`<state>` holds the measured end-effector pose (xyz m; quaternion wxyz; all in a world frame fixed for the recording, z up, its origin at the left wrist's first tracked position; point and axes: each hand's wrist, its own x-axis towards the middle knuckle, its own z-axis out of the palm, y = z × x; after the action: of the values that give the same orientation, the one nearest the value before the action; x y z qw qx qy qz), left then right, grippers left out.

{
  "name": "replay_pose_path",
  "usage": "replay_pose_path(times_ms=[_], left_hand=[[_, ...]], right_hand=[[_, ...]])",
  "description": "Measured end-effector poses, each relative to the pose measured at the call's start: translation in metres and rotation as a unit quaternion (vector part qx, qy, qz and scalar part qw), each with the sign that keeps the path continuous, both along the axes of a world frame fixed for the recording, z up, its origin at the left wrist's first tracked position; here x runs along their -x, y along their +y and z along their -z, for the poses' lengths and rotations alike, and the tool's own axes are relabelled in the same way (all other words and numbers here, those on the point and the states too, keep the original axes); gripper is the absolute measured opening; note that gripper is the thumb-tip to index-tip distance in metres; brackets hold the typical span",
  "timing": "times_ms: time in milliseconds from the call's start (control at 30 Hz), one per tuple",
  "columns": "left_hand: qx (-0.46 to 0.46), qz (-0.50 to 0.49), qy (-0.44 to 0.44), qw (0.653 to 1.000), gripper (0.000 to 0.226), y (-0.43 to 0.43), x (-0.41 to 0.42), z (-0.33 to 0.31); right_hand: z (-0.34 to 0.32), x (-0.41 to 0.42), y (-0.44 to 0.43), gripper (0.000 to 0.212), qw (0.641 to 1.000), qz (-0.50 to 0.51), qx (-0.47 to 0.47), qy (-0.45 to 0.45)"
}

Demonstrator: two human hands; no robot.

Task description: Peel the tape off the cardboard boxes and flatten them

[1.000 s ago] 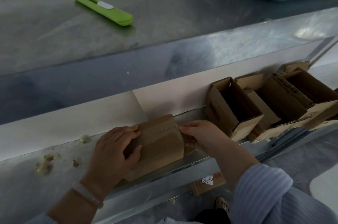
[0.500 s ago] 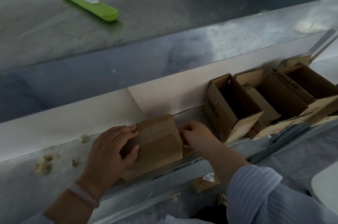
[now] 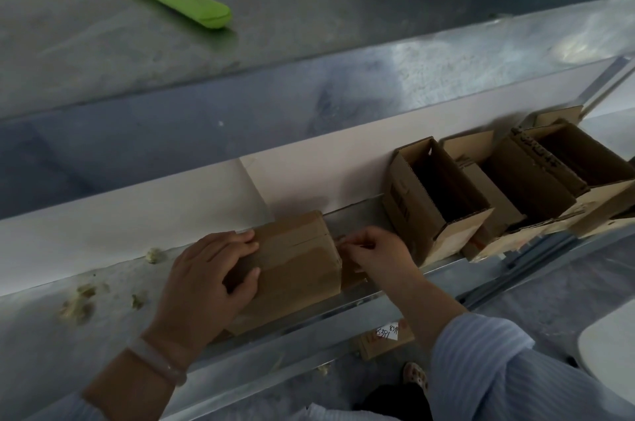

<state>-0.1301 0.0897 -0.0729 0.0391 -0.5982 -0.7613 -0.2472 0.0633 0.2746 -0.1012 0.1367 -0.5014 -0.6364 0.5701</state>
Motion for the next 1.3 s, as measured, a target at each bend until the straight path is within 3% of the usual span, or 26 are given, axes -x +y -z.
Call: replay_pose_path(times_ms=[133,267,467,533,667,733,800,900,1067,1300], left_hand=[[0.000,0.004,-0.001,1.000,0.039,0.001,0.001,0.000],[0.001,0.002,-0.002,1.000,0.039,0.000,0.001,0.001],[-0.005,0.004,-0.009,1.000,0.039,0.000,0.000,0.001],[-0.006,0.005,-0.008,1.000,0.039,0.001,0.000,0.001],[-0.006,0.003,-0.009,1.000,0.040,0.000,0.000,0.002],[-0.006,0.001,-0.010,1.000,0.040,0.000,0.000,0.001],[-0.007,0.001,-0.011,1.000,0.039,-0.001,-0.001,0.001],[-0.008,0.003,-0.011,1.000,0.039,-0.001,-0.001,0.000],[-0.016,0.001,-0.013,1.000,0.039,-0.001,-0.002,0.001],[-0.011,-0.004,-0.014,1.000,0.041,-0.002,-0.001,0.004]], right_hand=[[-0.009,-0.004,-0.001,0.013,0.964,0.043,0.212,0.153],[-0.016,-0.007,-0.001,0.023,0.953,0.013,0.239,0.186],[-0.020,0.004,0.001,0.031,0.978,-0.004,0.172,0.122],[-0.018,0.005,0.001,0.025,0.984,-0.020,0.145,0.103],[-0.015,0.006,0.000,0.008,0.998,-0.044,0.033,0.027],[-0.005,0.004,0.000,0.016,0.995,-0.050,-0.073,-0.052],[0.007,-0.001,-0.002,0.020,0.989,-0.029,-0.111,-0.095],[0.015,-0.012,-0.002,0.009,0.992,0.012,-0.086,-0.093],[0.005,-0.010,0.017,0.018,0.985,0.064,-0.129,-0.092],[-0.005,0.003,0.024,0.012,0.989,0.102,-0.107,-0.016]])
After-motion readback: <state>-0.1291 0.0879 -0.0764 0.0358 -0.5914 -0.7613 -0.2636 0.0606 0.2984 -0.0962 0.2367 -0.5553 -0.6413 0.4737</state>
